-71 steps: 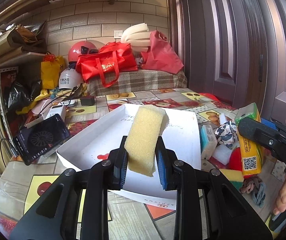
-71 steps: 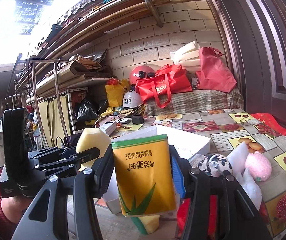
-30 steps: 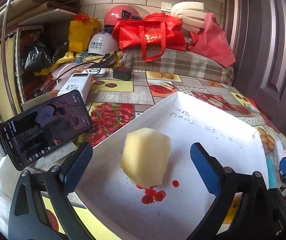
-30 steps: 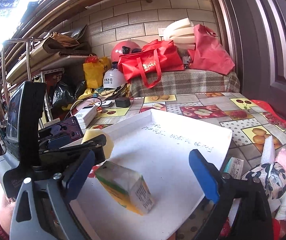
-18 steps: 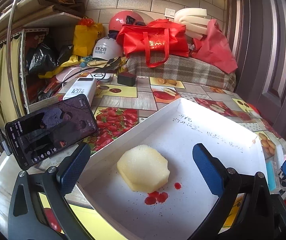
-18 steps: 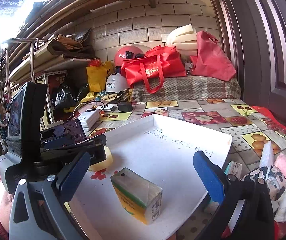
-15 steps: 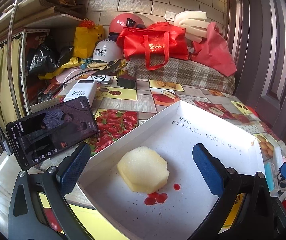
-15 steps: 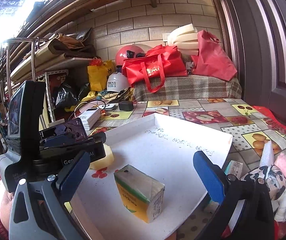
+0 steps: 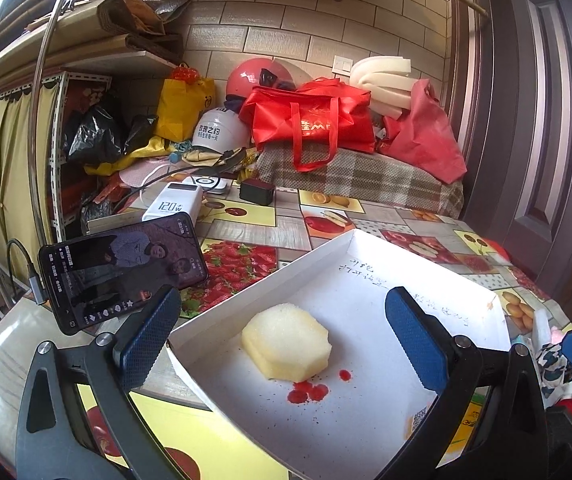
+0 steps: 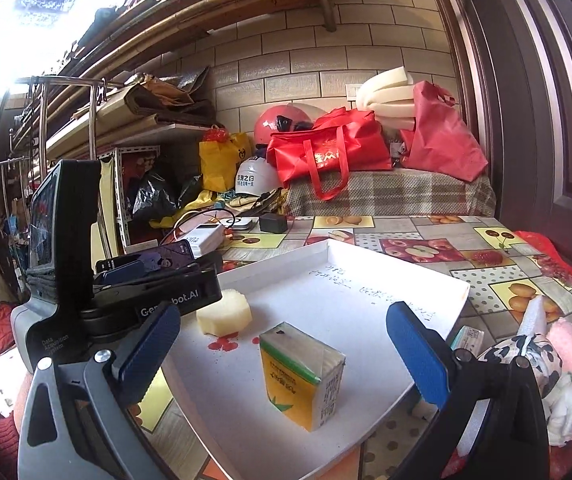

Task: Organize soft objects
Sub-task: 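Grasp the yellow-green scrub sponge with the left gripper while the right grasps the grey rope toy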

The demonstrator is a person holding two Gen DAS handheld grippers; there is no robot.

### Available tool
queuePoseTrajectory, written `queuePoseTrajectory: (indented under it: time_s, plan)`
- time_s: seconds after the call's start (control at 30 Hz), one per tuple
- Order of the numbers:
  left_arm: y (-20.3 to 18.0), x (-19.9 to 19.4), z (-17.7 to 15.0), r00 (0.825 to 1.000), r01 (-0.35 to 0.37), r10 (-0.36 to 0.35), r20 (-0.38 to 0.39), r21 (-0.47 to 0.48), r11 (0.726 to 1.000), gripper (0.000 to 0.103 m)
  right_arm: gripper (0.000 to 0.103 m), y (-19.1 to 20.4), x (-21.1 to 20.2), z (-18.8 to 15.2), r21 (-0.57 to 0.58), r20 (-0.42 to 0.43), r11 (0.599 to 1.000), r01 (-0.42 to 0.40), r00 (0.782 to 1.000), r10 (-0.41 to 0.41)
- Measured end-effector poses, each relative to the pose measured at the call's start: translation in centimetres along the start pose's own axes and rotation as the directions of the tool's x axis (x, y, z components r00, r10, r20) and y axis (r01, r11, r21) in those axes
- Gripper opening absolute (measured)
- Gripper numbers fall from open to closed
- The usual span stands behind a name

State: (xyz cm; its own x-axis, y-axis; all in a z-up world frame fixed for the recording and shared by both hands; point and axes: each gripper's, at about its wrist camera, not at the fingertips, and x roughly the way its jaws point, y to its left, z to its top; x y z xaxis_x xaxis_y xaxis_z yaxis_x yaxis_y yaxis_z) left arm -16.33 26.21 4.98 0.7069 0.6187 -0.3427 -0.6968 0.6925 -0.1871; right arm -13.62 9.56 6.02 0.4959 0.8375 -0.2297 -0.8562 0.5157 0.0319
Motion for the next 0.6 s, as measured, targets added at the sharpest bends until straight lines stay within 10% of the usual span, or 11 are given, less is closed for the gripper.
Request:
queuePoseTrajectory:
  time_s: [0.37, 0.6]
  plan:
    - [-2.6, -4.2, -1.4, 0.985, 0.155, -0.161, 0.057, 0.094, 0.983, 0.103, 0.103, -4.1, -7.1, 0.2, 0.085, 0.326, 0.991, -0.104, 0.943, 0.071]
    - [-5.4, -6.4, -2.3, 0.934, 0.357, -0.357, -0.026, 0.141, 0.923, 0.103, 0.103, -10.6, -10.9, 0.3, 0.019, 0.315, 0.996, 0.083, 0.945, -0.084]
